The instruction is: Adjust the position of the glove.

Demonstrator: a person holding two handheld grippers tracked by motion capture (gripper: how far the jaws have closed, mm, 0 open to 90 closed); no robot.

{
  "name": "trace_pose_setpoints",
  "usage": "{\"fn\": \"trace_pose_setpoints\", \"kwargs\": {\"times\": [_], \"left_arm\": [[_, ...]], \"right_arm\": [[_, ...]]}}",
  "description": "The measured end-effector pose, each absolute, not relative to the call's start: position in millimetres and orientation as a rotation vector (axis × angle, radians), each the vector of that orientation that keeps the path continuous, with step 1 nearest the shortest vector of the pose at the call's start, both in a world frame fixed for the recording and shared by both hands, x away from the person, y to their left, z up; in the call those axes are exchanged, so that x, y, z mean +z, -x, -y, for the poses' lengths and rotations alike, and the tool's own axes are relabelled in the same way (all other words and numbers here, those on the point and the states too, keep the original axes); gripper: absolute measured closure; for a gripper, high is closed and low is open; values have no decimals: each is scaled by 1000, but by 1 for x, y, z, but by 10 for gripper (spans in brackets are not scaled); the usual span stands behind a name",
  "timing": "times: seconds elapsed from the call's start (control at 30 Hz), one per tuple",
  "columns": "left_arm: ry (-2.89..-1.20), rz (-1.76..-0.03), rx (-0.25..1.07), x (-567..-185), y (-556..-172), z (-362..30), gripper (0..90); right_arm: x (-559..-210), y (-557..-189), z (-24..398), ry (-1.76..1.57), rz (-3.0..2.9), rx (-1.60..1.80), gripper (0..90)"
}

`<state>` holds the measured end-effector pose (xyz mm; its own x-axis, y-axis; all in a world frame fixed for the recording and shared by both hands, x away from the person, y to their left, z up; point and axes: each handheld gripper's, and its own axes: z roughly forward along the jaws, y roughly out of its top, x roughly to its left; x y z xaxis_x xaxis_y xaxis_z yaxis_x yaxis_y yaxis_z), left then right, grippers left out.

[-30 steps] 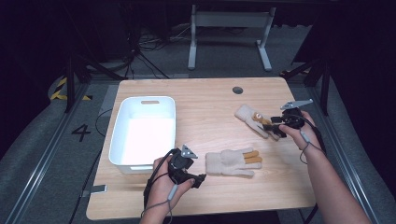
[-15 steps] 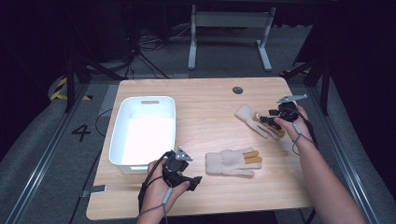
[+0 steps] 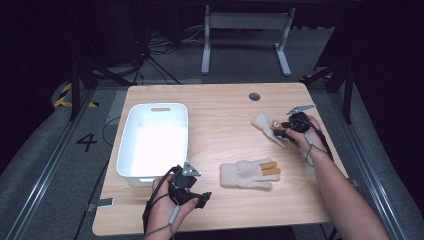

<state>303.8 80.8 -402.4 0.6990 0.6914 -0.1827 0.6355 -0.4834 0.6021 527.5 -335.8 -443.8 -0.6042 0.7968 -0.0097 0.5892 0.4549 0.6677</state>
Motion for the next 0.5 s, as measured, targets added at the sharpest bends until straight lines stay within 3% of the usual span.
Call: {"fn": "trace_pose_setpoints", "kwargs": {"times": [0.13,0.2,0.33,0.5], "left_arm": [[-2248,-1012,109,-403,-304,-82,300],[-2248,-1008,106,-404,-304,-81,300],[-2245,-1014,106,-404,-305,-80,301],[-2245,-1007,96,-404,-307,-79,302]], "right_arm": [[-446,-528,333,-1163,-2409,868,497],[-446,-527,334,-1150,-2424,867,612],[-443,-525,335,-1137,-2449,867,705],[-434,-521,337,-1115,-2475,892,730]]}}
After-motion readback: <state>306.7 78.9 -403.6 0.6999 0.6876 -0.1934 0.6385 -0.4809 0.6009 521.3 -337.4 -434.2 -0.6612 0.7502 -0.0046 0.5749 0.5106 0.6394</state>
